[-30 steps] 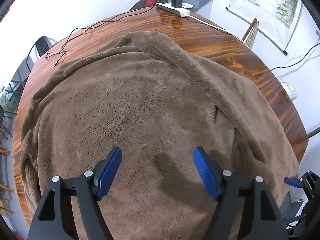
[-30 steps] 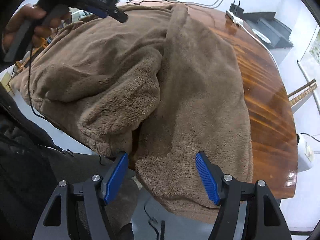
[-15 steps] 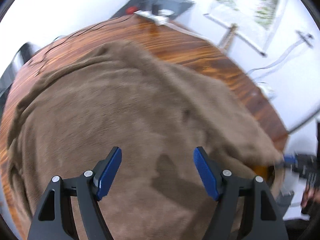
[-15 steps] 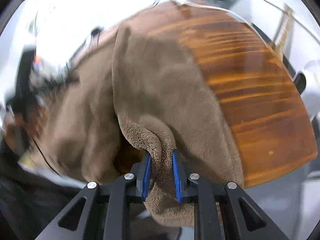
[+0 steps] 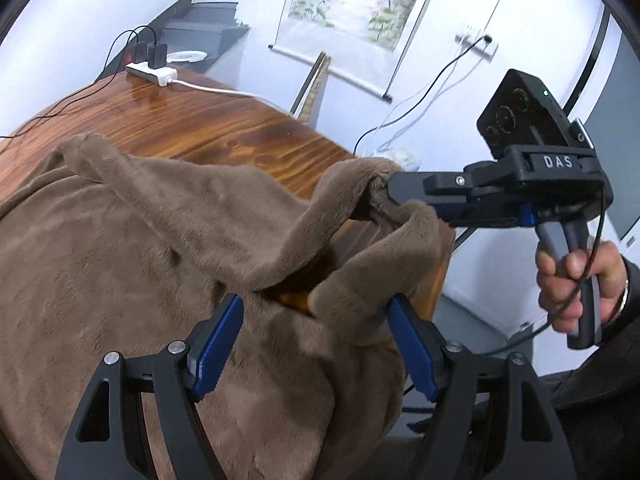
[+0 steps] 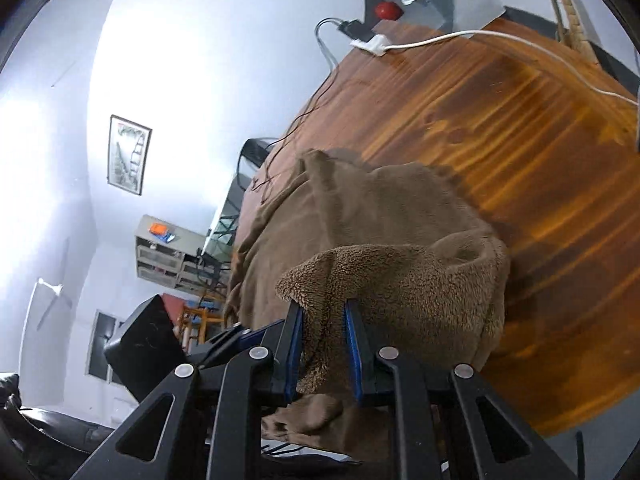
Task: Fold clothes
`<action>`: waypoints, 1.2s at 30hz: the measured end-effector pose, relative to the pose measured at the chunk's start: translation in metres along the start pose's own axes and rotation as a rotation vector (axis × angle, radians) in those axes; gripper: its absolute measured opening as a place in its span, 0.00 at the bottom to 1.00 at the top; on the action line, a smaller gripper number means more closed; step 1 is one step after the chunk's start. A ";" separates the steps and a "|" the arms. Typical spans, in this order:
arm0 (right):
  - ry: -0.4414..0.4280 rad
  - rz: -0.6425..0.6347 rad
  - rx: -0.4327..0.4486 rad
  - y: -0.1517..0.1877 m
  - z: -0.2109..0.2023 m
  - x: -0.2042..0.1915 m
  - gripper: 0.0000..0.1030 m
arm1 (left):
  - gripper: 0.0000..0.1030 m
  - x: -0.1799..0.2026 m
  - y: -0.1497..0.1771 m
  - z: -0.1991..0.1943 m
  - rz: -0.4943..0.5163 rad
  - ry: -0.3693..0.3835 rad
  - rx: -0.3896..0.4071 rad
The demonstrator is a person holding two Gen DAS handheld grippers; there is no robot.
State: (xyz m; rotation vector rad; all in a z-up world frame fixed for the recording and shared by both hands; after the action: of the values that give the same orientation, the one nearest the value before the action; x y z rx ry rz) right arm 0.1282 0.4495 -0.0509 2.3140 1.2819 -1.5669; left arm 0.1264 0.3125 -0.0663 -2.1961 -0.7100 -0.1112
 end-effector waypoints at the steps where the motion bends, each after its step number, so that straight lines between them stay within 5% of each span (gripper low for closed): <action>1: -0.007 -0.004 -0.005 -0.001 0.001 -0.002 0.21 | 0.76 -0.001 -0.001 0.001 -0.011 0.021 0.005; 8: -0.028 -0.045 -0.021 -0.003 0.006 -0.018 0.21 | 0.75 0.022 -0.013 0.008 0.003 0.126 0.044; 9: -0.031 -0.044 -0.022 -0.004 0.008 -0.019 0.21 | 0.63 0.026 -0.014 0.011 0.004 0.130 0.038; 10: -0.033 -0.043 -0.023 -0.004 0.009 -0.019 0.21 | 0.31 0.026 -0.013 0.014 -0.001 0.123 0.014; 11: -0.036 -0.042 -0.023 -0.004 0.009 -0.019 0.21 | 0.27 0.025 -0.012 0.017 -0.007 0.115 -0.011; 14: -0.044 -0.043 -0.022 -0.006 0.011 -0.020 0.21 | 0.25 0.020 -0.014 0.013 -0.034 0.098 -0.026; 20: -0.048 -0.160 -0.009 -0.007 0.006 -0.038 0.29 | 0.23 -0.017 -0.040 -0.050 -0.073 -0.031 0.098; 21: -0.041 -0.187 0.000 -0.008 0.004 -0.041 0.36 | 0.23 -0.025 -0.044 -0.064 -0.080 -0.060 0.121; 22: -0.026 -0.217 0.013 -0.010 0.002 -0.045 0.54 | 0.23 -0.035 -0.047 -0.079 -0.090 -0.088 0.145; 24: -0.009 -0.264 0.047 -0.017 -0.002 -0.050 0.68 | 0.23 -0.054 -0.051 -0.111 -0.107 -0.141 0.191; 30: 0.134 -0.348 0.060 -0.049 0.015 -0.048 0.68 | 0.23 -0.086 -0.050 -0.191 -0.094 -0.271 0.284; 36: 0.260 -0.604 0.015 -0.090 0.099 -0.081 0.68 | 0.23 -0.086 -0.034 -0.218 -0.049 -0.306 0.277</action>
State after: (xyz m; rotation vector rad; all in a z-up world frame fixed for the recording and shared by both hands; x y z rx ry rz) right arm -0.0148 0.4129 0.0000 2.3239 2.1975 -1.4190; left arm 0.0696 0.1323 0.0771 -1.9477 -0.8909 0.2892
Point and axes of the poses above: each gripper's, at about its wrist camera, not at the fingertips, and z roughly the way its jaws point, x to its right, y to its underside, the point moved 7 cm from there along z, roughly the way its jaws point, and after that the axes turned 6 degrees about x, right-handed, at the moved point
